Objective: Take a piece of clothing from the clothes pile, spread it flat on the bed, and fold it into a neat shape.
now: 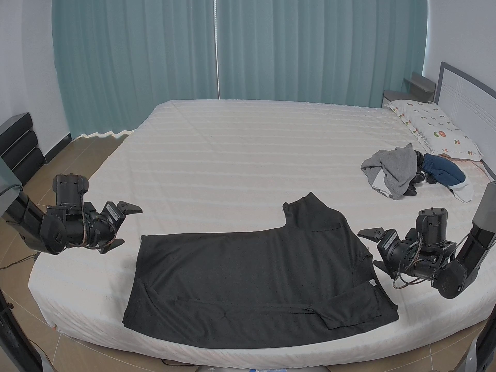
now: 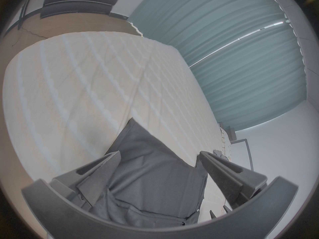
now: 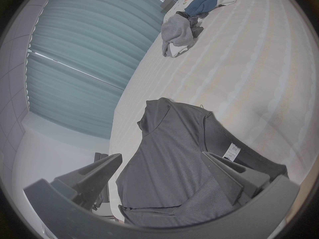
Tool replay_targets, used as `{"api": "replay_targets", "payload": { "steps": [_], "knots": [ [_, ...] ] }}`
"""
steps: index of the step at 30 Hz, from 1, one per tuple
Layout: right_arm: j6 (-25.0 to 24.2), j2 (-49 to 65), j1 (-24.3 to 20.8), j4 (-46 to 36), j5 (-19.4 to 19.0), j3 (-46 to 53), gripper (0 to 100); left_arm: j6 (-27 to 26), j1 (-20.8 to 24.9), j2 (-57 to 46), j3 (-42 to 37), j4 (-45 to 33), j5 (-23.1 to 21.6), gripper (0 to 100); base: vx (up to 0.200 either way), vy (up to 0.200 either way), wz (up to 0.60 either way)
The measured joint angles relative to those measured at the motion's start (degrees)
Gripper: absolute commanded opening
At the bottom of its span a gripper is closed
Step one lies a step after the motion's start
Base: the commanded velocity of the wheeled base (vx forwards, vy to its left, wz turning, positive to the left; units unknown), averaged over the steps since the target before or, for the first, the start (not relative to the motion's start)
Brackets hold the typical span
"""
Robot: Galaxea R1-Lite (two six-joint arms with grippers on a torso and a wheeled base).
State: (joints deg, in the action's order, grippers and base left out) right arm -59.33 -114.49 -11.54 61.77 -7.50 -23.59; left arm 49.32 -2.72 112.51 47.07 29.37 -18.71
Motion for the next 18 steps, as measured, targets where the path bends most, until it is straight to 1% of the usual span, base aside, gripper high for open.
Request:
{"api": "replay_targets", "payload": {
  "steps": [5, 9, 12, 18],
  "knots": [
    [0.00, -0.04, 0.06, -0.05, -0.33, 0.00, 100, -2.15, 0.40, 5.81, 6.79, -0.13, -0.33, 100, 0.000, 0.000, 0.00],
    [0.02, -0.30, 0.13, -0.05, -0.99, 0.22, 100, -6.19, 0.74, 12.35, 12.30, -0.17, -0.46, 100, 0.000, 0.000, 0.00],
    [0.07, -0.91, 0.20, 0.06, -1.32, 0.35, 100, -8.08, 0.94, 16.71, 16.06, 0.05, -0.48, 100, 0.000, 0.000, 0.00],
    [0.10, -2.45, -0.16, 1.10, -1.52, 0.13, 100, -9.84, 0.93, 22.20, 20.19, 0.35, -0.52, 100, 0.000, 0.000, 0.00]
  ]
}}
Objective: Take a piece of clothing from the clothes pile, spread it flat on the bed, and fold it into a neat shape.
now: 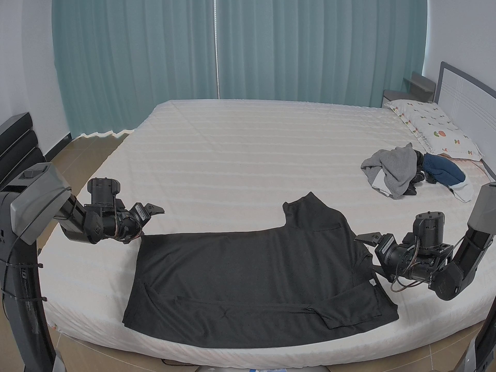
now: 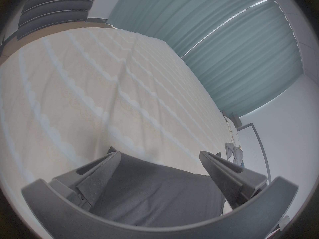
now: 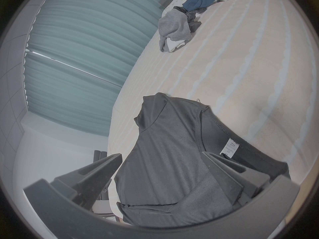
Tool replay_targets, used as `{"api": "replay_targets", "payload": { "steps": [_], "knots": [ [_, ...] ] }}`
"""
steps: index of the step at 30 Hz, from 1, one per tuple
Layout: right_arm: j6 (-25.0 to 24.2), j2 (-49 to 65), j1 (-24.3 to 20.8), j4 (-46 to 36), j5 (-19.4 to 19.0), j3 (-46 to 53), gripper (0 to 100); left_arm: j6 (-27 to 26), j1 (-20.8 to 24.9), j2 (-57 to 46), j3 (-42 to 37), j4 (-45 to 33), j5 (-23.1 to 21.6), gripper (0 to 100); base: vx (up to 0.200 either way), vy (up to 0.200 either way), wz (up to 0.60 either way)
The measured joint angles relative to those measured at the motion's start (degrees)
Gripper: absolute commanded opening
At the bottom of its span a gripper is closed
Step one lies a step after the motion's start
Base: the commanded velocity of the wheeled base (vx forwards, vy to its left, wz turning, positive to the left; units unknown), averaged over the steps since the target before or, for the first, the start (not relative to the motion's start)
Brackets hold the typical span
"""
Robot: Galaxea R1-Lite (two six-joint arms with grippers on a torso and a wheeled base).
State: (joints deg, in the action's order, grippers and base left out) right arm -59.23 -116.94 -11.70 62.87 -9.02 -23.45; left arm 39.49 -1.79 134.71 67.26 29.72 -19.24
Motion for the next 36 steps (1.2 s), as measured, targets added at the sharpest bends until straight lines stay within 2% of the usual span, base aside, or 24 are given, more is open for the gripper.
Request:
{"api": "replay_targets", "payload": {
  "steps": [15, 28, 29, 36],
  "knots": [
    [0.09, -0.91, -0.11, 0.11, 0.11, -0.07, 100, -1.00, -2.69, 2.69, 1.16, -0.39, 0.77, 100, 0.000, 0.000, 0.00],
    [0.09, -0.87, -0.22, 0.11, 0.07, -0.27, 100, -1.04, -1.29, 3.47, 1.27, -0.99, 0.13, 100, 0.000, 0.000, 0.00],
    [0.09, -0.85, -0.22, 0.11, 0.07, -0.27, 100, -1.15, -1.23, 3.58, 1.29, -0.99, 0.13, 0, 0.000, 0.000, 0.00],
    [0.26, -0.89, 0.07, 0.09, 0.32, -0.52, 100, -2.78, -1.12, 4.38, 1.23, -1.01, 0.35, 0, 0.000, 0.000, 0.00]
  ]
}}
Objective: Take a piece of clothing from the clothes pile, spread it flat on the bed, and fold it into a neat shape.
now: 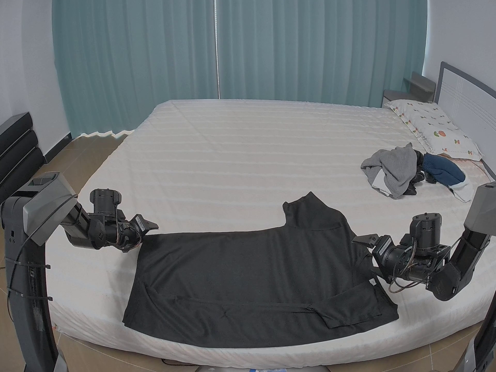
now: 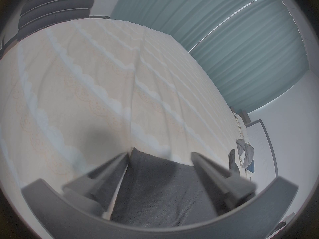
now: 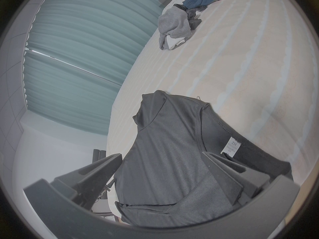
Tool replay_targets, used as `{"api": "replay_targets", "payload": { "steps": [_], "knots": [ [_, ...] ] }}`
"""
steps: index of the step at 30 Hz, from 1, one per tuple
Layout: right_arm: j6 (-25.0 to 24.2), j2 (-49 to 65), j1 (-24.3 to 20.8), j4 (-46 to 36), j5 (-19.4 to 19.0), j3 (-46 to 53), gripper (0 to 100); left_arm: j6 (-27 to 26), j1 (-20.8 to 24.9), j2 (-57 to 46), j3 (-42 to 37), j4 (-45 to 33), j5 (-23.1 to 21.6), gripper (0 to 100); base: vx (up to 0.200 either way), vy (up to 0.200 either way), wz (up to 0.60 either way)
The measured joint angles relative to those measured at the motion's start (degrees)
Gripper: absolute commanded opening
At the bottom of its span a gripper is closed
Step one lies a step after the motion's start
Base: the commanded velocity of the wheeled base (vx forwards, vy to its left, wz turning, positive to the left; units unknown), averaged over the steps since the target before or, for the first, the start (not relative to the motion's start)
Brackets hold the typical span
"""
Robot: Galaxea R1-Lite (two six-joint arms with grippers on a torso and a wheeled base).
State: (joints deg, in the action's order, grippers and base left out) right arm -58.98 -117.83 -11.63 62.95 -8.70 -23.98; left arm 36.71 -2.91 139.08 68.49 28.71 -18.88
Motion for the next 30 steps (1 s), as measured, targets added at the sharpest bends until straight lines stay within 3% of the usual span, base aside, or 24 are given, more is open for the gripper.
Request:
{"api": "replay_targets", "payload": {
  "steps": [6, 12, 19, 30],
  "knots": [
    [0.73, -0.72, 0.96, -1.04, -0.29, -2.23, 100, 0.11, -0.28, 0.02, -0.51, 0.02, 0.46, 0, 0.000, 0.000, 0.00],
    [5.80, -4.19, 1.77, -3.56, -0.38, -8.95, 100, 1.48, -0.77, -0.74, -0.66, 0.06, 0.61, 0, 0.000, 0.000, 0.00],
    [12.80, -10.61, 2.86, -11.91, -1.12, -25.31, 100, 6.13, -1.16, -2.80, -0.62, 0.24, 1.07, 0, 0.000, 0.000, 0.00],
    [22.44, -19.32, 3.95, -29.89, -3.55, -48.53, 100, 8.05, -1.66, -5.23, -1.35, 0.35, 1.32, 0, 0.000, 0.000, 0.00]
  ]
}}
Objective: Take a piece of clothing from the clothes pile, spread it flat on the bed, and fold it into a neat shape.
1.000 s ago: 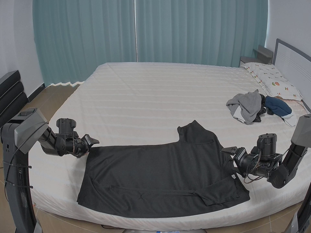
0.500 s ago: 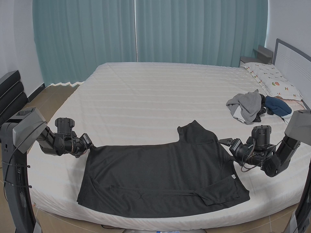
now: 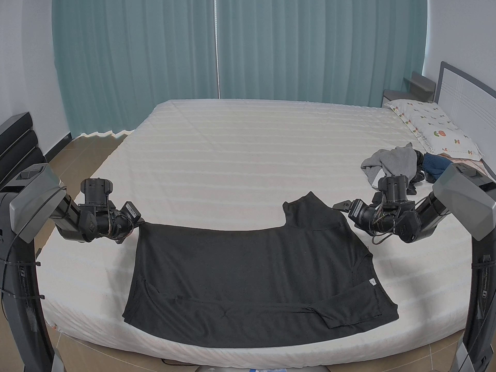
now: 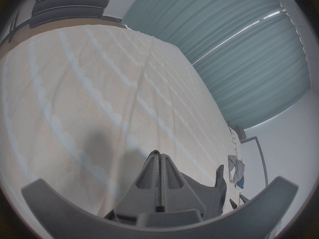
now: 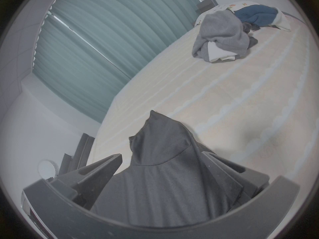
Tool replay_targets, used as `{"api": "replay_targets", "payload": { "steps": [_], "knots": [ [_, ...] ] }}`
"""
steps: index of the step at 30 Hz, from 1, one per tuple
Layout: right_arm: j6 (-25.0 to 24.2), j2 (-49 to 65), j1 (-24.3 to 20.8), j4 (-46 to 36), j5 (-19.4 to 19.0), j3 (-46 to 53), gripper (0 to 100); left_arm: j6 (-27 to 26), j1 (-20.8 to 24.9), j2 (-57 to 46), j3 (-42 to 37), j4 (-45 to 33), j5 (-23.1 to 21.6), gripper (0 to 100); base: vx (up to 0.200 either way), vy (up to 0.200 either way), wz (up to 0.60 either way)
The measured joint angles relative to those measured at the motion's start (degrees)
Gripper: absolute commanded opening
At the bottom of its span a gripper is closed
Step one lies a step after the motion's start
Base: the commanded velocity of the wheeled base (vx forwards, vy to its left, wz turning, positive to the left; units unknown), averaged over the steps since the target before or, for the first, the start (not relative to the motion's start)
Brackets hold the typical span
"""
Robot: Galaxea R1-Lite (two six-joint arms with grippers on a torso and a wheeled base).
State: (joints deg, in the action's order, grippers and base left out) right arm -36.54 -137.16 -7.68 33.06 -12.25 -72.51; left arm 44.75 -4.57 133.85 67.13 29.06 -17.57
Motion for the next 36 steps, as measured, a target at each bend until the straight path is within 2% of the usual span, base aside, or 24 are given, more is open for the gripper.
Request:
{"api": "replay_targets", "payload": {
  "steps": [7, 17, 18, 27, 36],
  "knots": [
    [3.69, -5.21, 0.11, -5.07, -0.39, -10.51, 100, 0.24, -0.11, -0.76, -0.60, 0.06, 0.05, 0, 0.000, 0.000, 0.00],
    [4.08, -11.22, 0.41, -6.33, -0.41, -18.20, 100, 0.24, -0.24, -1.16, -1.04, 0.17, 0.09, 0, 0.000, 0.000, 0.00],
    [4.05, -11.72, 0.44, -6.46, -0.33, -18.81, 0, 0.24, -0.22, -1.17, -1.07, 0.20, 0.09, 0, 0.000, 0.000, 0.00],
    [3.63, -13.92, 0.66, -8.29, 0.02, -21.64, 0, 0.24, -0.28, -1.27, -1.12, 0.09, 0.16, 0, 0.000, 0.000, 0.00],
    [1.43, -11.52, 2.30, -9.69, -1.45, -18.92, 0, 0.20, -0.68, -2.76, -2.83, 0.17, 0.16, 0, 0.000, 0.000, 0.00]
  ]
}}
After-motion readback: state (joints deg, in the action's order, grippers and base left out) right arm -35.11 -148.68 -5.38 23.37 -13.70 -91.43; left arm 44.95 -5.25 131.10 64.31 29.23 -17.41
